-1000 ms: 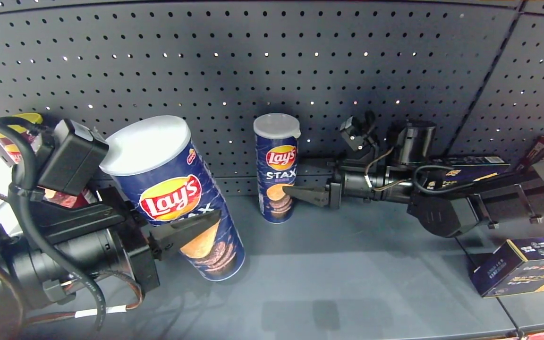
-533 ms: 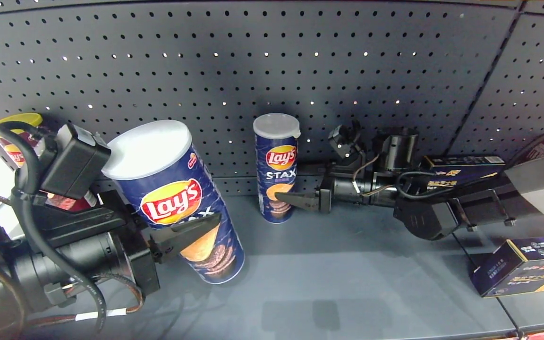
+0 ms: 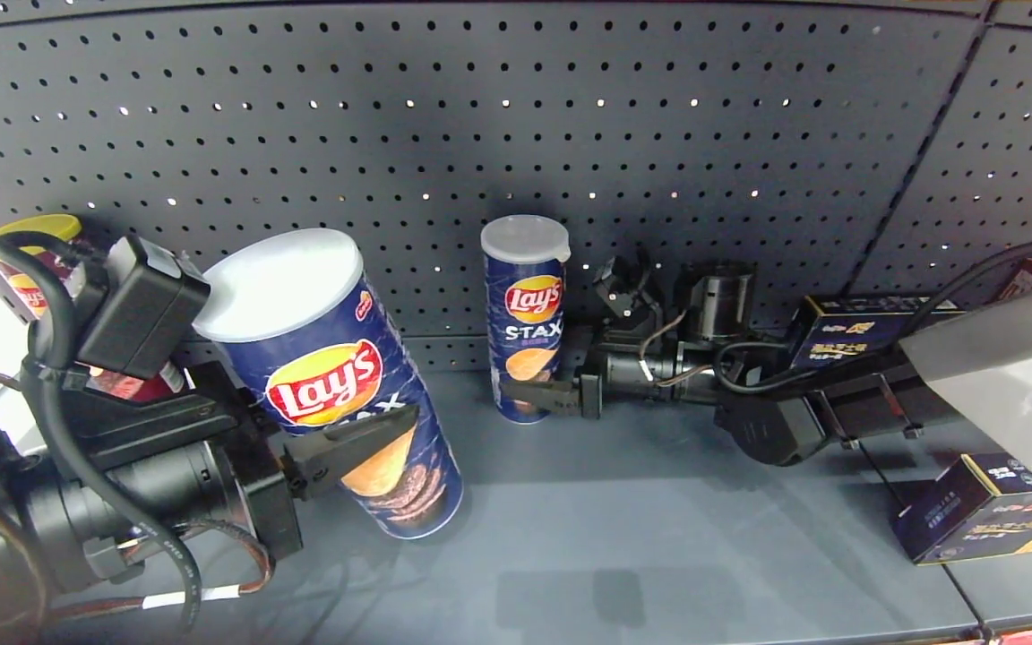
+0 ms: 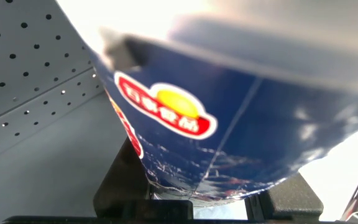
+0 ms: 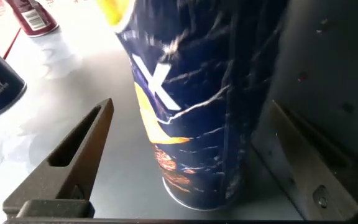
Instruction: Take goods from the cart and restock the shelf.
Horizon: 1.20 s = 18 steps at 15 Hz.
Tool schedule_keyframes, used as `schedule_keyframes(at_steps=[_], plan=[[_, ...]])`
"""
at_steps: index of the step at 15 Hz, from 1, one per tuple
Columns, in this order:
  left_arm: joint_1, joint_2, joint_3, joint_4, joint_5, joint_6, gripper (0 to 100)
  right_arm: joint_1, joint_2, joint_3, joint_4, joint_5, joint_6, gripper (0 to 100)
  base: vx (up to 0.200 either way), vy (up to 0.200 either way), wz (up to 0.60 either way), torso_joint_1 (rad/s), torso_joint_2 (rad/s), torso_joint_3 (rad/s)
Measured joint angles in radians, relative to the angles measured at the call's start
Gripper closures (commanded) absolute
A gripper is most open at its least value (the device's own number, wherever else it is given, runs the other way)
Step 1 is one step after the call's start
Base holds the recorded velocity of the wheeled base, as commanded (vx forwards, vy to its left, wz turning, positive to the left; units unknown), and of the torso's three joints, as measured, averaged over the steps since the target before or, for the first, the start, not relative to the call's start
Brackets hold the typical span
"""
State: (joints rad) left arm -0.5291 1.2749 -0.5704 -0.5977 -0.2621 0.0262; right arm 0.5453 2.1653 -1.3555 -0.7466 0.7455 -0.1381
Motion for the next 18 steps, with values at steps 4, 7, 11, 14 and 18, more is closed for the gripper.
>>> schedule_keyframes(at_steps=[4,7,11,14,18], plan=[[0.0,0.0,0.0,0.0,0.0,0.0,100,0.0,0.017,-0.009,-0.002,0.0,-0.001,0,0.0,0.0,0.0,0.0,0.0,0.0],[0.0,0.0,0.0,0.0,0.0,0.0,100,0.001,0.025,-0.009,-0.016,-0.006,0.001,100,0.0,0.0,0.0,0.0,0.0,0.0],[0.0,0.0,0.0,0.0,0.001,0.0,100,0.007,0.026,0.001,-0.02,-0.01,0.001,100,0.0,0.0,0.0,0.0,0.0,0.0],[0.005,-0.002,0.0,0.0,0.0,-0.001,100,0.012,0.02,0.012,-0.02,-0.018,0.001,100,0.0,0.0,0.0,0.0,0.0,0.0],[0.034,-0.02,0.01,-0.001,-0.001,0.0,100,0.027,-0.076,0.142,-0.016,-0.059,0.001,100,0.0,0.0,0.0,0.0,0.0,0.0]])
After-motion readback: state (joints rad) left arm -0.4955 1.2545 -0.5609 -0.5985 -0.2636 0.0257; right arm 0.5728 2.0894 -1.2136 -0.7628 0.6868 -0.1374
